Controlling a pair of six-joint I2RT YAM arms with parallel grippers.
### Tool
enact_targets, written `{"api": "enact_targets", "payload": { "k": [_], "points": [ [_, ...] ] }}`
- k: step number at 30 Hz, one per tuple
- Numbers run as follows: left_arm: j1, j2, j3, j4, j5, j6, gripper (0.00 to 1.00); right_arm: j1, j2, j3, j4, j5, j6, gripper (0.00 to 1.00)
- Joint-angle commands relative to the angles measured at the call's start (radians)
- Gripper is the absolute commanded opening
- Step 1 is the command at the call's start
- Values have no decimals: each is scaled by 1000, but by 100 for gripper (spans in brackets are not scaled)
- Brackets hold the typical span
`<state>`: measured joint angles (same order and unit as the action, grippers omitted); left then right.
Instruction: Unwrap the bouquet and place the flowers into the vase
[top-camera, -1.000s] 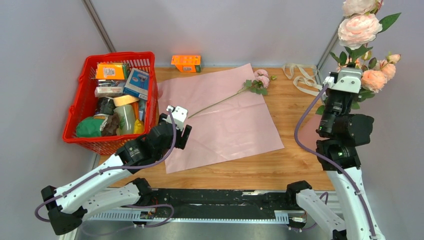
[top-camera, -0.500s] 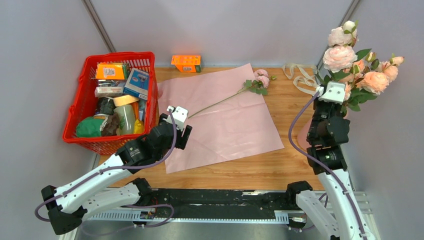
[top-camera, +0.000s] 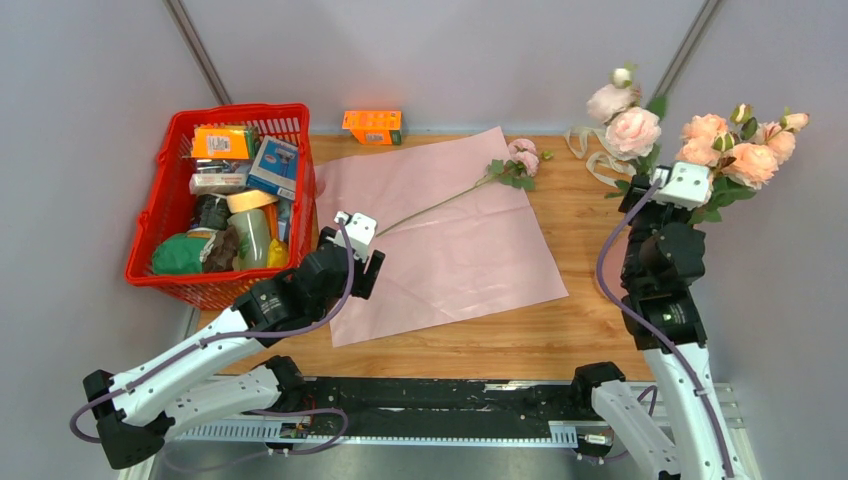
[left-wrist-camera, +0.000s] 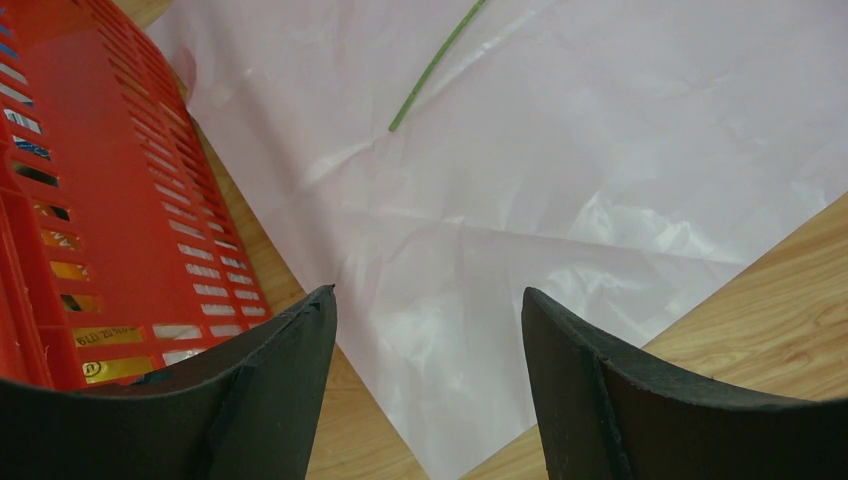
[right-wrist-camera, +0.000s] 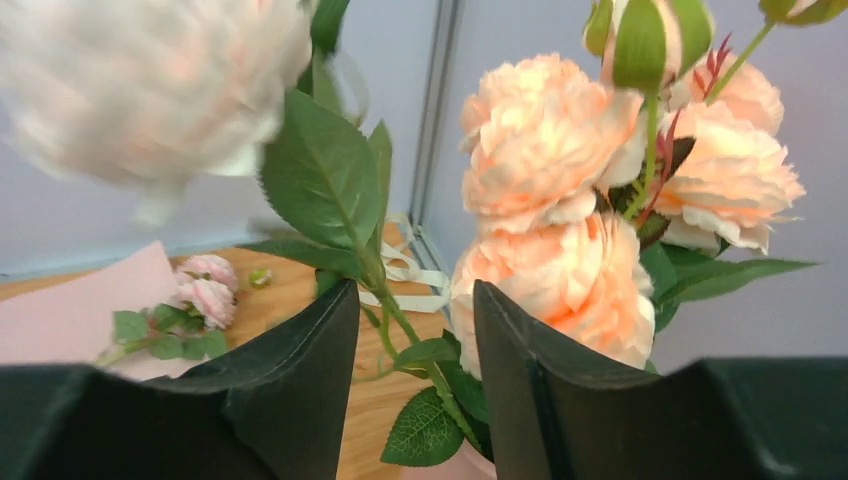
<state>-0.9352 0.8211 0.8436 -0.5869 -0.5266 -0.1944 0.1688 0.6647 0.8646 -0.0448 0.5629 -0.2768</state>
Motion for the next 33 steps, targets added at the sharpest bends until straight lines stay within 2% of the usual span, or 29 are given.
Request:
{"api": "enact_targets", "payload": {
  "k": [1,3,7,14,17,25,28,33],
  "points": [
    [-4,3,0,12,-13,4,76,-3,-5,158,-164,-129,181,57],
    [-2,0,0,13,-10,4,76,-3,3,194,-208,-146,208,61],
    [-2,-4,0,13,-10,4,76,-3,29,264,-277,-256,208,62],
    [-4,-3,0,13,-12,6,76,-3,93,436,-322,-463,271,56],
    [-4,-8,2,15,-13,6,76,-3,136,511,-345,-523,356,52],
    [-4,-11,2,13,-15,6,76,-2,277,591,-339,-715,392,49],
    [-4,-14,0,12,-18,4,76,-2,326,591,-339,-634,392,49],
    [-4,-16,-3,13,-26,1,76,-5,323,538,-342,-358,392,44]
  ]
}}
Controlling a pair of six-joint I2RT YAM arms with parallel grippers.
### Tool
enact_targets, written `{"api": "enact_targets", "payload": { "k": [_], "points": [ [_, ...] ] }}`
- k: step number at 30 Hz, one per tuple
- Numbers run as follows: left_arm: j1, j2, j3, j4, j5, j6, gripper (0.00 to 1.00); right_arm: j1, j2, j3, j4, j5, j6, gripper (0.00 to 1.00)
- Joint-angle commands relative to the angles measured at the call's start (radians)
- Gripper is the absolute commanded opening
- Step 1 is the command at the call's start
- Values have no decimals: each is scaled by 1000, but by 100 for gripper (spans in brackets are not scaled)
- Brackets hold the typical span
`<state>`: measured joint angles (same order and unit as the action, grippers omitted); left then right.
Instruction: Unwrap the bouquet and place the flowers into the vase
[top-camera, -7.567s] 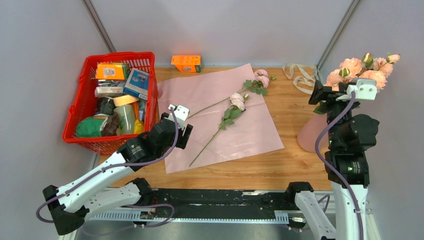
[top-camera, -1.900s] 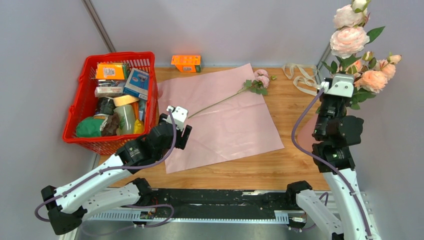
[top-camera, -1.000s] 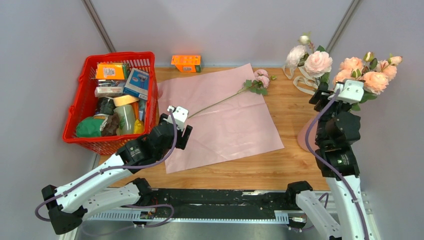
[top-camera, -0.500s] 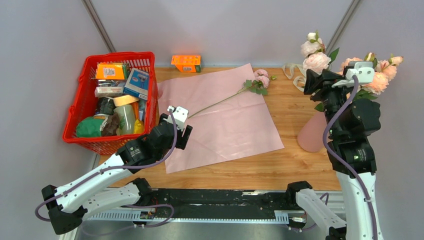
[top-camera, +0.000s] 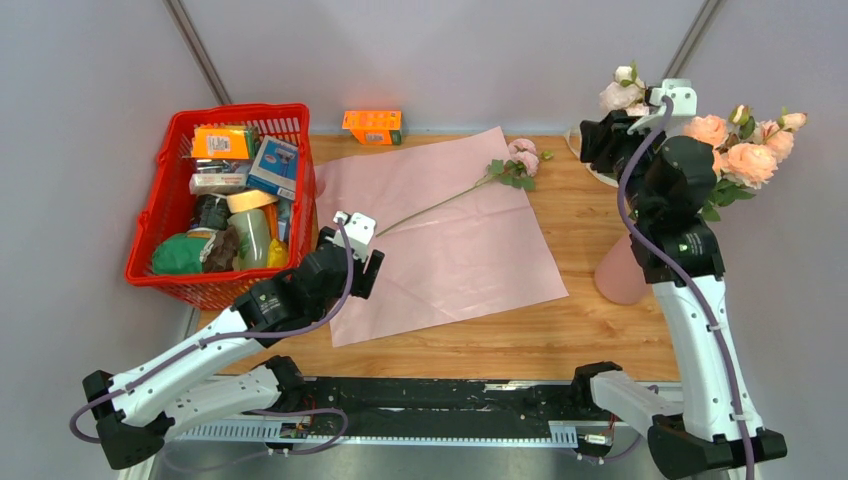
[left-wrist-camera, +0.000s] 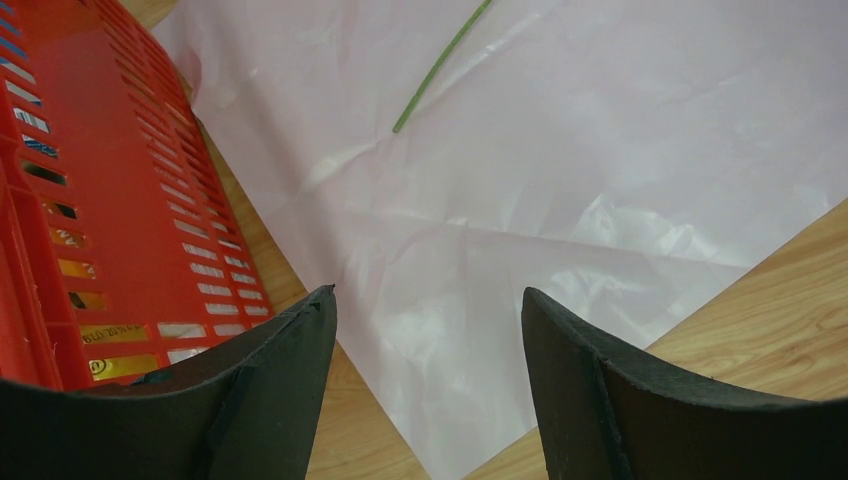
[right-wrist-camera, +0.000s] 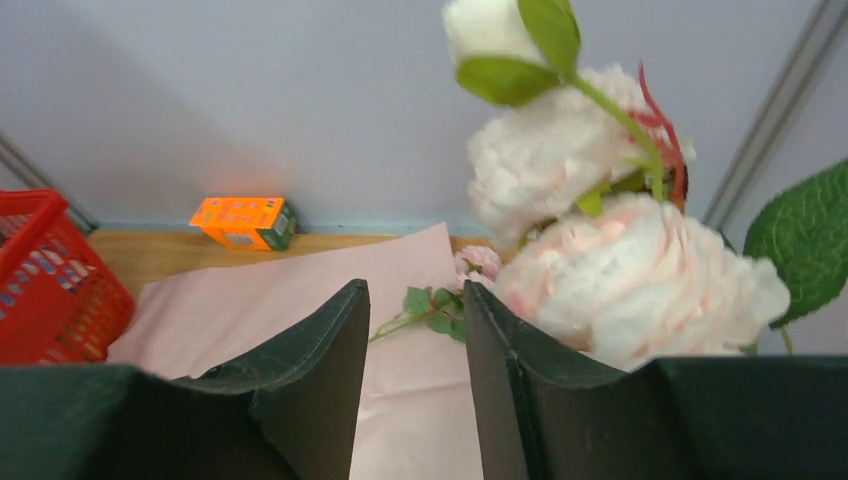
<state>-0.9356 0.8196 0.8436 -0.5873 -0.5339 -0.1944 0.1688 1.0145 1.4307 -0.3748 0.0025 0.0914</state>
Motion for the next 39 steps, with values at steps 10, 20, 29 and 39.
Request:
{"api": "enact_targets", "payload": {
  "k": [10,20,29,39],
  "points": [
    [-5,21,12,44,5,6,75,-3,-148,-280,-23,317,71,41],
    [30,312,210,17,64,69,76,-5,-194,-188,-58,-40,15,48],
    [201,721,520,-5,392,165,74,1,-287,-320,158,-562,57,48],
    [345,1136,811,7,528,259,67,9,-386,-398,263,-668,54,50]
  ]
}}
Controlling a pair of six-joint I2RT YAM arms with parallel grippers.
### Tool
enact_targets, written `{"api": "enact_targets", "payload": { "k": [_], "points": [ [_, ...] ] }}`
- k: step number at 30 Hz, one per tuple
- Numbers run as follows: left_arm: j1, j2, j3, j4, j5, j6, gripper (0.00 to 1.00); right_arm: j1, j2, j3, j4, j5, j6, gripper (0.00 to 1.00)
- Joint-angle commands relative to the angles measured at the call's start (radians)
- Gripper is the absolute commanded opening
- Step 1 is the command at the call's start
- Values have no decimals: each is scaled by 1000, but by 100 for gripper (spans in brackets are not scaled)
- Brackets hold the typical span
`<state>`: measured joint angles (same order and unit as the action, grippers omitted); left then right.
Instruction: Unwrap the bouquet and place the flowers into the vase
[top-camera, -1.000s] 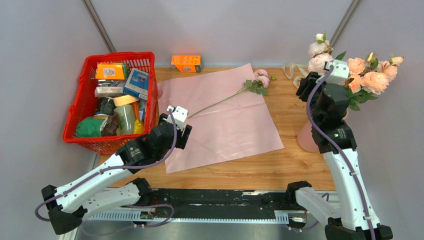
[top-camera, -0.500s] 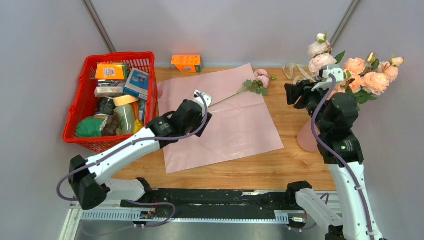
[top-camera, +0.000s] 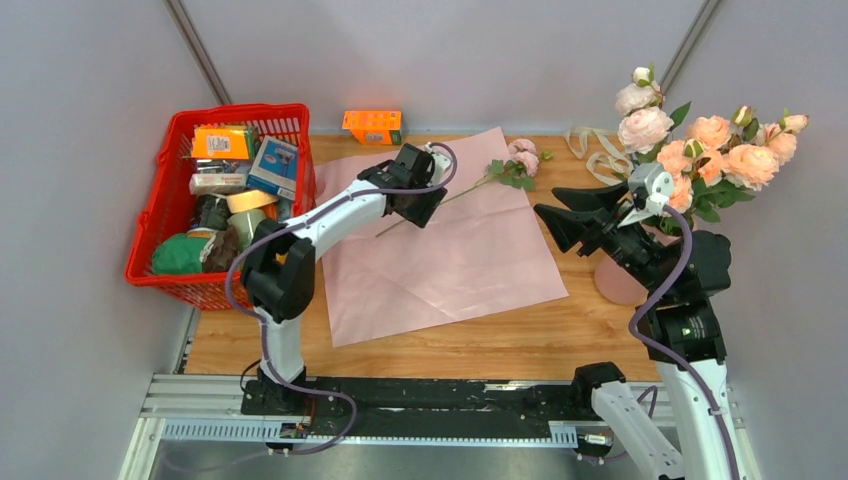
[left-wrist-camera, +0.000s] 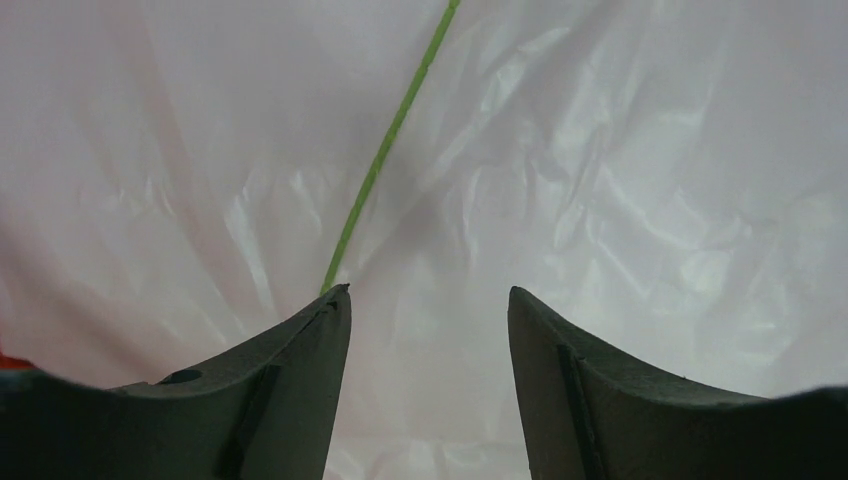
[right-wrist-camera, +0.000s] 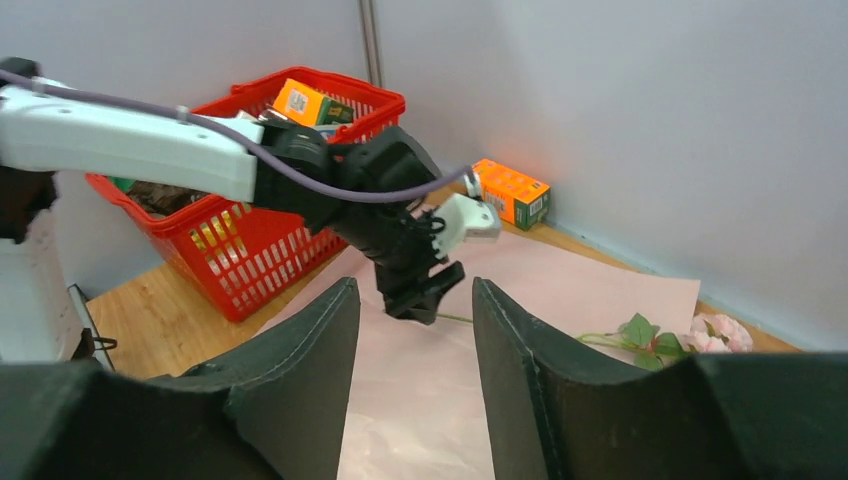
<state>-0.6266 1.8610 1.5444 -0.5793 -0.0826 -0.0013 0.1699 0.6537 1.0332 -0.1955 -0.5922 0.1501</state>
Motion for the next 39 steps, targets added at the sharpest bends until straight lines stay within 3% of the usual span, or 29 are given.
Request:
{"api": "enact_targets", "payload": {
  "k": [1,7,16,19,22,32,39],
  "points": [
    [45,118,123,2,107,66,66,13,-25,1,84,-69,-1,51],
    [94,279,220,-5,147,75,62,25,-25,21,85,-80,-4,51],
    [117,377,252,9,161,83,59,28,-31,22,85,-83,-12,52],
    [117,380,240,21,164,86,51,28,-28,24,85,-81,-14,52],
    [117,353,217,38,179,89,43,28,-26,21,84,-75,-14,51],
    [119,192,178,65,236,57,0,28,-19,5,84,-20,48,52],
    [119,-38,53,153,287,-31,0,28,24,47,53,26,137,53]
  ]
}}
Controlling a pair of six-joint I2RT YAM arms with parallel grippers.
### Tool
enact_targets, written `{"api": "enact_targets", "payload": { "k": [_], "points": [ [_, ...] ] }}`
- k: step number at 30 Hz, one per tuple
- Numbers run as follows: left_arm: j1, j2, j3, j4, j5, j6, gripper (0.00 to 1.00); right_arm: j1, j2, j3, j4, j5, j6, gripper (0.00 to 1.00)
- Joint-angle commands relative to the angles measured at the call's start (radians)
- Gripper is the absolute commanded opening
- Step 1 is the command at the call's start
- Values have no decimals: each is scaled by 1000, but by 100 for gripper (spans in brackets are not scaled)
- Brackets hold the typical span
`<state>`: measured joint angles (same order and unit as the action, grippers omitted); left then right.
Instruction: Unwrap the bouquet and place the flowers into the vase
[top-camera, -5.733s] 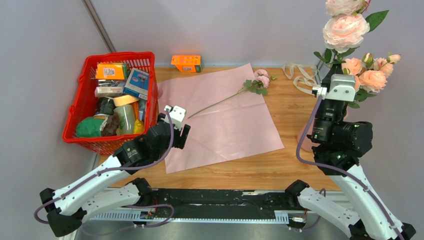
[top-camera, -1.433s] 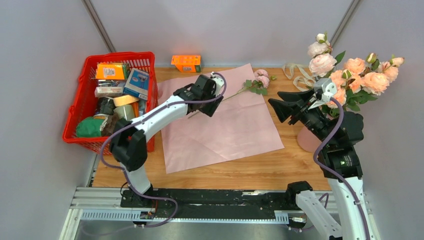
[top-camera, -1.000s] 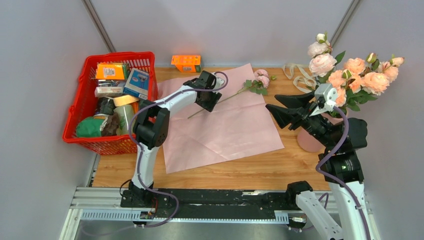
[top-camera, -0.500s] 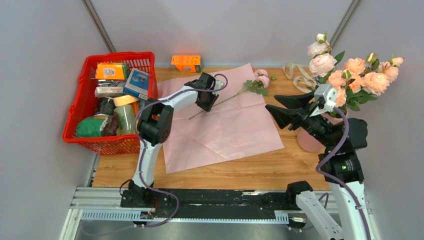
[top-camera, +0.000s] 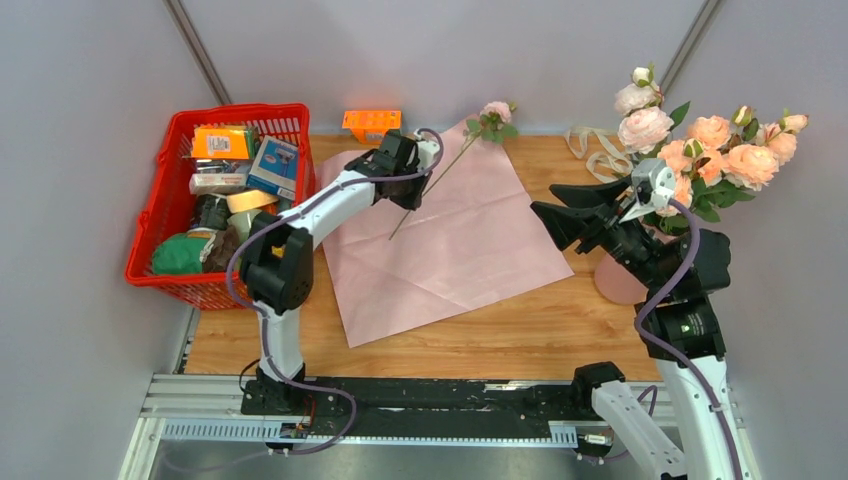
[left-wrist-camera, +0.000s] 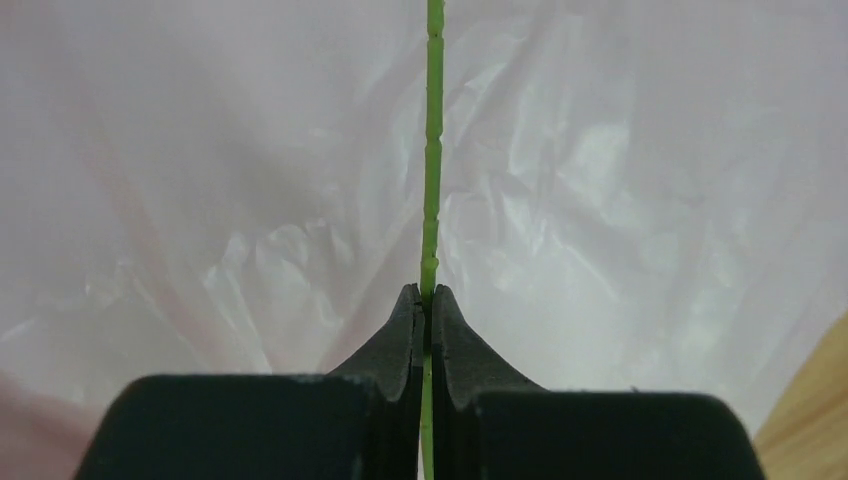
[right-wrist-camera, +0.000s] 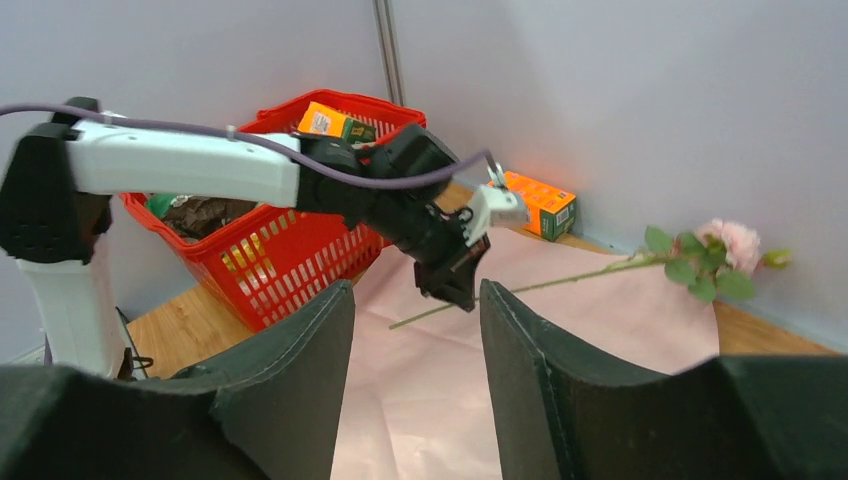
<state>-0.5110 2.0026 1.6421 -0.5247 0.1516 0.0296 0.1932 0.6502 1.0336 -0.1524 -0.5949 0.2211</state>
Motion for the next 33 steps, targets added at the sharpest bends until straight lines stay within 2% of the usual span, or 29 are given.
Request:
{"api": "enact_targets", "payload": {
  "k": [1,8,13,21,27,33],
  "points": [
    [2,-208,-79,116,60,-74,0,5,35,49,1,35,75,53],
    [3,-474,-253,199,156,-166,0,5,85,19,-18,93,185,54],
    [2,-710,-408,244,195,-198,0,5,104,-6,-18,178,236,60],
    [3,-1025,-672,258,264,-185,0,5,175,-58,115,110,408,67],
    [2,-1163,-798,284,304,-192,0,31,224,-161,388,53,572,64],
    [2,-1183,-792,276,305,-188,0,185,299,-138,453,170,532,64]
  ]
}}
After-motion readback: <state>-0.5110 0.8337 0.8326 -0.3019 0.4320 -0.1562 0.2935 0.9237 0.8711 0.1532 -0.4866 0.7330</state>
